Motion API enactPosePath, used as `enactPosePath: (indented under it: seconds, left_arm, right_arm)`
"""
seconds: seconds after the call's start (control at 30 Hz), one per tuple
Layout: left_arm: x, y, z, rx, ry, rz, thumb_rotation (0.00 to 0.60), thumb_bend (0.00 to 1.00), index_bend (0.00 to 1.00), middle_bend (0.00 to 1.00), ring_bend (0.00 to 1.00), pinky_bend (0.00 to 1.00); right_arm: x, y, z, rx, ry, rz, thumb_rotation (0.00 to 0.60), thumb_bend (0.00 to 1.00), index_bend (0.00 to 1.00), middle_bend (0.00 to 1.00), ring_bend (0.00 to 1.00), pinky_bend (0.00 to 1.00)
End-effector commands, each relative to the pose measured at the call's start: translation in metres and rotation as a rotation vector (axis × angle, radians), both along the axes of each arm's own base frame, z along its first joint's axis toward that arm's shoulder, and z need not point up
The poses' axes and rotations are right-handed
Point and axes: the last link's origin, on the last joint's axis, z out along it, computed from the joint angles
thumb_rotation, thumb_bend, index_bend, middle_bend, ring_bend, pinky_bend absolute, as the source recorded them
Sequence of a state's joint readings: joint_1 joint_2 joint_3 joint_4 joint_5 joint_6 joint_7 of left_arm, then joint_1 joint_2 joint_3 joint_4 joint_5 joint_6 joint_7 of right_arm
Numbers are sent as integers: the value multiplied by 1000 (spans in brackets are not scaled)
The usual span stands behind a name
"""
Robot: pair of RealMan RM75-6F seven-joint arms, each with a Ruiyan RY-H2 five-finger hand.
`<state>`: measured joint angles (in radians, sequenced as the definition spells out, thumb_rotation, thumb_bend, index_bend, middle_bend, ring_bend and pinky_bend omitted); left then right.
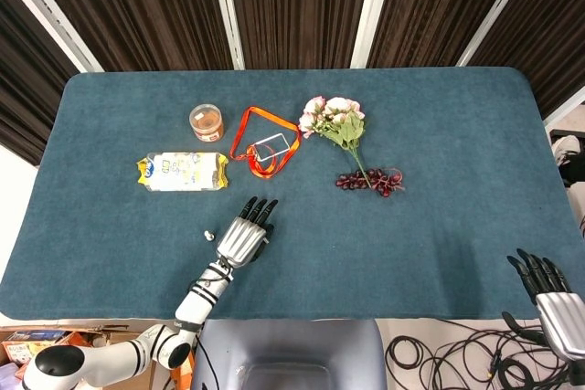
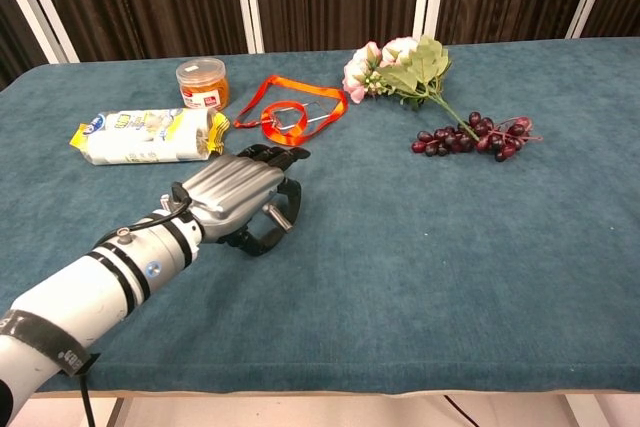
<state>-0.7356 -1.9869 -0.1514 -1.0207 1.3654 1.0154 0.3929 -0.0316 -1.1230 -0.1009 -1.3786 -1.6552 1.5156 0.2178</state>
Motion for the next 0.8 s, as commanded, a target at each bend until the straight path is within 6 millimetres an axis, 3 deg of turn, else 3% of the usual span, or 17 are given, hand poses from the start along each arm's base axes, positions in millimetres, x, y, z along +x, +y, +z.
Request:
enactPosePath:
  seconds: [0.03, 0.37, 0.8]
  left_arm:
    - [0, 0, 0, -2, -1, 3, 600, 355, 549, 3, 0, 0]
    - [1, -1, 1, -5, -30, 7, 600, 363, 634, 31, 0, 0]
    - [1, 4, 14, -21, -156, 69, 600, 371, 638, 52, 0, 0]
  right_arm:
    - [0, 0, 0, -2, 0, 0, 600, 209, 0, 0, 0, 0]
    - [-1, 0, 1, -1, -2, 1, 600, 209, 0, 0, 0, 0]
    - [0, 0, 0, -1, 0, 3, 600, 209, 0, 0, 0, 0]
